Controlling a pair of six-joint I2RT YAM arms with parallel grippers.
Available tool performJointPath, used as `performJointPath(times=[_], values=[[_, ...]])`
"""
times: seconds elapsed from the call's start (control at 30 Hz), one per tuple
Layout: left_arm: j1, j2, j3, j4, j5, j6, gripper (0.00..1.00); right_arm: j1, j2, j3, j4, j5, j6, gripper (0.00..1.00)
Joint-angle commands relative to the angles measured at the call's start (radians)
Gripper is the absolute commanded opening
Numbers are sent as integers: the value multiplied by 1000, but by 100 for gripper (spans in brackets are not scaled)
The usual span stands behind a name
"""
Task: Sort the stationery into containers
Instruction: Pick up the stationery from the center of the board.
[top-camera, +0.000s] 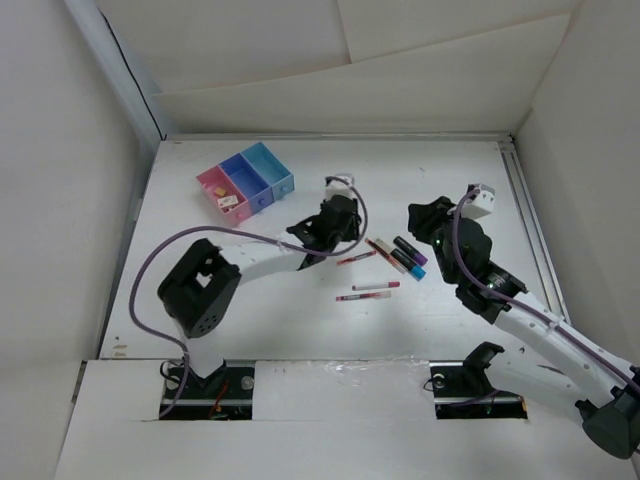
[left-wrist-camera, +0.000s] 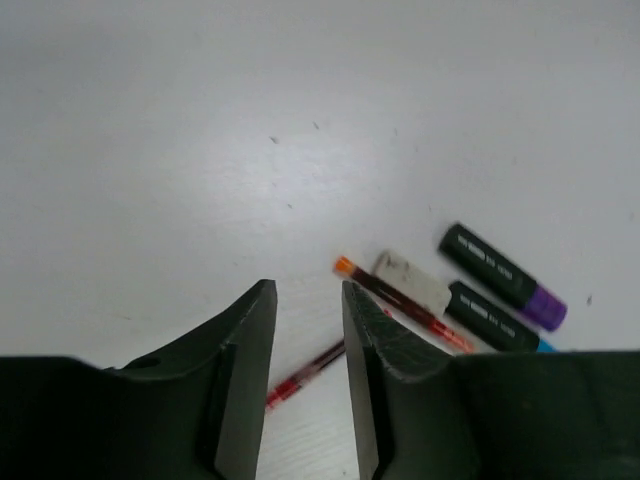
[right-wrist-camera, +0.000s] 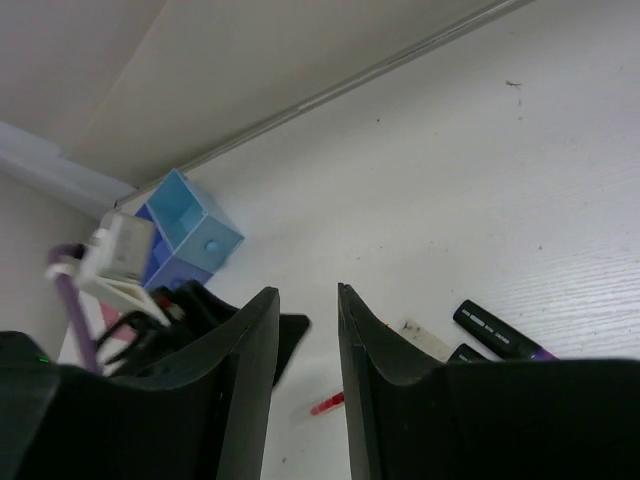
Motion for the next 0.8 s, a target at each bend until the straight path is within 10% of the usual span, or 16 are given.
performJointPath(times=[0.0,0.2,0.77], values=[[-43,69,106,29,61,67,31,-9,-23,-13,7,64,15,35],[-82,238,260,-51,147,137,56,-18,-70,-22,7,82,15,44],[-183,445,561,-306,3,362,50,-18,-70,-22,7,64,15,46]])
